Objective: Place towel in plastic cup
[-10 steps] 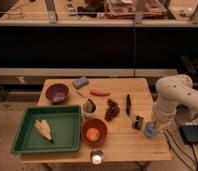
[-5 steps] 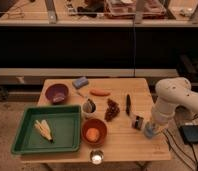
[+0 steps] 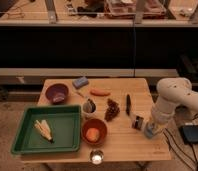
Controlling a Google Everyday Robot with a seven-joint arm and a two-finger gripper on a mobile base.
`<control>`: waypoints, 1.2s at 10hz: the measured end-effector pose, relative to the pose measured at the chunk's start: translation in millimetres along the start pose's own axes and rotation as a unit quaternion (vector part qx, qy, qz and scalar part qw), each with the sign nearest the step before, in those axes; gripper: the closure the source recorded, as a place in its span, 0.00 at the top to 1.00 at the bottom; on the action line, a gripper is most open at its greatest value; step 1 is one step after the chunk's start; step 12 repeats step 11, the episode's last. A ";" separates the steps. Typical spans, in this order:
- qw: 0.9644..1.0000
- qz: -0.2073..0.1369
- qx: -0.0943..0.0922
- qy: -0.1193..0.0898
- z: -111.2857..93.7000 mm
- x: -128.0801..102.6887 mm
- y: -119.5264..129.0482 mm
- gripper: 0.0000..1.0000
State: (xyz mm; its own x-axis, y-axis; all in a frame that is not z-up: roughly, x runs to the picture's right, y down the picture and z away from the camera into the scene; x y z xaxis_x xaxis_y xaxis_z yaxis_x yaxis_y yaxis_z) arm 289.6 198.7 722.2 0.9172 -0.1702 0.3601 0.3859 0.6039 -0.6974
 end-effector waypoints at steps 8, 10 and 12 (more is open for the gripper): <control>1.000 -0.016 0.009 0.002 -0.9 -5.8 -3.9 0.80; 1.000 -0.016 0.009 0.002 -0.9 -6.0 -4.0 0.80; 1.000 -0.016 0.009 0.002 -0.9 -6.1 -4.0 0.80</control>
